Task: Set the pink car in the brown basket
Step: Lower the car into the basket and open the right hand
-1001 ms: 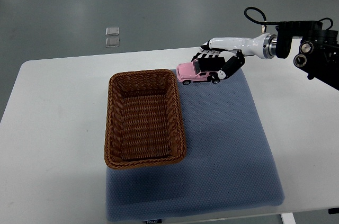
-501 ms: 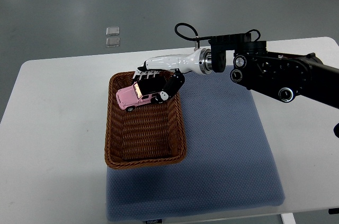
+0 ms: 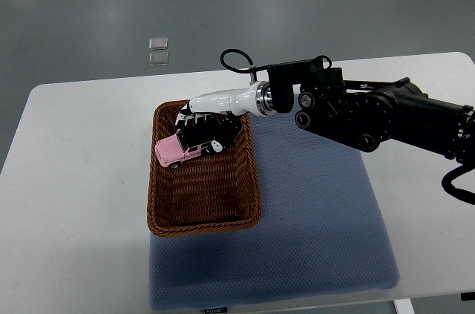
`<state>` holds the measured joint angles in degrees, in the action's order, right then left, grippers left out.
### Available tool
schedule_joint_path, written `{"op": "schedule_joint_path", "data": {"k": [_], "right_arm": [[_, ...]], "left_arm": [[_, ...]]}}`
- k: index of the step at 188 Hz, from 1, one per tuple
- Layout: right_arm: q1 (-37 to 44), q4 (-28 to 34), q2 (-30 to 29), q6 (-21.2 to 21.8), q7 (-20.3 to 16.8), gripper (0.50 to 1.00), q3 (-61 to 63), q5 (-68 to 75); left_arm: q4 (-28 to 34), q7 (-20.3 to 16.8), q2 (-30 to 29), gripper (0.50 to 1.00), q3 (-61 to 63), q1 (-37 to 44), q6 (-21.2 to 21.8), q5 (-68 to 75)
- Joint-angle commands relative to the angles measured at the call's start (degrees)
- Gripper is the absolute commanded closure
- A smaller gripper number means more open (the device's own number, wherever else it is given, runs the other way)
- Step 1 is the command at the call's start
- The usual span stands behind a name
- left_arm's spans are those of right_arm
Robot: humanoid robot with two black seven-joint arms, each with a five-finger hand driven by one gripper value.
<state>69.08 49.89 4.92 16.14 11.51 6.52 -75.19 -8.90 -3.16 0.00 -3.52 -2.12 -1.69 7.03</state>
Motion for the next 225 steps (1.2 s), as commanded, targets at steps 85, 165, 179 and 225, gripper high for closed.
{"op": "schedule_joint_path", "data": {"k": [85,165,179,225], "right_arm": [[-0.79,-2.34,-0.87,-0.67,0.00,0.991,-0.81,-0.04],[-1.14,-2.60,-1.05,-0.58,-0.70,0.644,-0.81,0.04],[-1.06,-2.60,-0.96,-0.58,-0.70,0.617,-0.72,0.22],[-0.79,-2.60,0.27,-0.58,-0.62,0.597,1.12,1.71]], "left_arm": [[-0.06,-0.01,0.00,0.500,0.00,-0.08,0.02,0.00],[0.02,-0.01,0.00,0.500,0.00,0.01,0.02,0.00],[0.02,0.08,0.00,0.500,0.00,0.01,0.02,0.00],[-0.06,-0.01,0.00,0.500,0.00,0.01,0.02,0.00]]}}
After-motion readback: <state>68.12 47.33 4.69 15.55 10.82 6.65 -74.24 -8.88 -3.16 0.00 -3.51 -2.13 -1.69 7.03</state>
